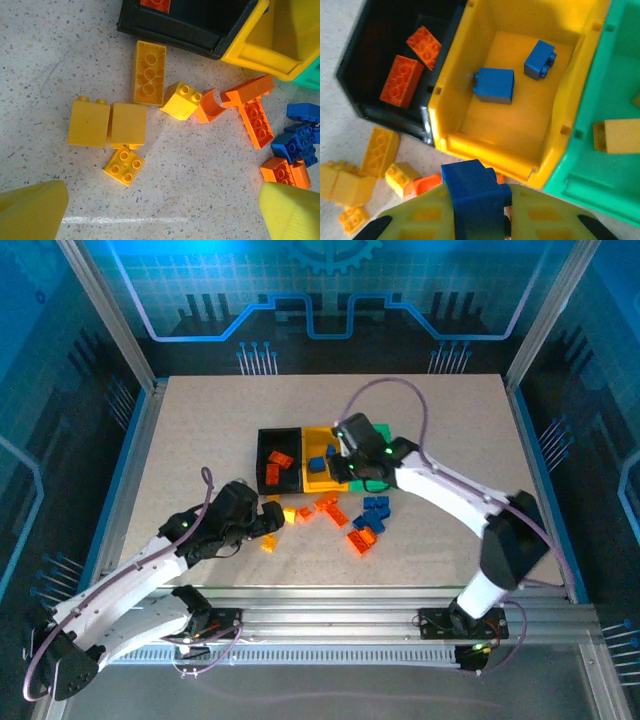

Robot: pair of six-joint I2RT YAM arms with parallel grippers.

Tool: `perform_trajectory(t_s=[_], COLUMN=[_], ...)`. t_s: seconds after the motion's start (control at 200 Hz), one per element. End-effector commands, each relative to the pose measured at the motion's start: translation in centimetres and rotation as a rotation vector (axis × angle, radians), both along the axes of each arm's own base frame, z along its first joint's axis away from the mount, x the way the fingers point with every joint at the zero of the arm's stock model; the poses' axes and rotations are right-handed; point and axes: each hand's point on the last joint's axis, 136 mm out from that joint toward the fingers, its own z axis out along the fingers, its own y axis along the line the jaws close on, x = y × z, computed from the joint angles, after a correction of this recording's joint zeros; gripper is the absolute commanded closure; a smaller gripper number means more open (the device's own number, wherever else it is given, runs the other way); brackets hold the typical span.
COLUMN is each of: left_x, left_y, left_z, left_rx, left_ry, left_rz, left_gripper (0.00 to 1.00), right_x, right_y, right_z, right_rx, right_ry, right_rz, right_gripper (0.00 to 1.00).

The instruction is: Sort the legos into containers by color

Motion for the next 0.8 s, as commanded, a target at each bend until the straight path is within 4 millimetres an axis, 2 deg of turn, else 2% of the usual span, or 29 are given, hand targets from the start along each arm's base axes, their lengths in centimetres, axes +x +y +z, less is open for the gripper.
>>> perform_trajectory(t_s=[0.0, 0.125, 0.25, 0.345, 0.475, 0.635, 0.795], left_x=[-1.2, -1.9, -2.2, -2.4, -2.5, -2.2, -2.4], left_y=[1.1, 1.6, 1.8, 1.5, 0.9, -0.2, -1.6], left_z=[-1.1, -1.6, -2.2, -2.6, -3.3, -3.8, -5.8], left_rx=[0.015, 0.021, 0.021, 0.019, 0.014, 0.009, 0.080], left_ry=[0.042, 0.066, 0.089, 0.102, 0.126, 0.138, 0.189], left_rz=[0.023, 0.036, 0.037, 0.020, -0.010, -0.066, -0.151], left_gripper=[0.01, 0.01, 0.01, 0.01, 0.02, 0.09, 0.10], right_x=[2.8, 5.7, 7.1, 7.9, 8.9, 8.7, 6.4], right_y=[2.1, 2.7, 2.8, 2.9, 3.2, 3.2, 2.4], right_z=[-1.9, -3.1, -3.6, -3.5, -1.8, 0.9, 2.4], right_rx=[-0.042, -0.099, -0.109, -0.088, -0.056, -0.017, 0.040], right_ry=[0.024, 0.025, 0.029, 0.036, 0.007, -0.028, -0.044], right_rz=[0.006, -0.045, -0.087, -0.111, -0.117, -0.118, -0.112], right_gripper=[0.75, 0.74, 0.70, 0.58, 0.43, 0.42, 0.42])
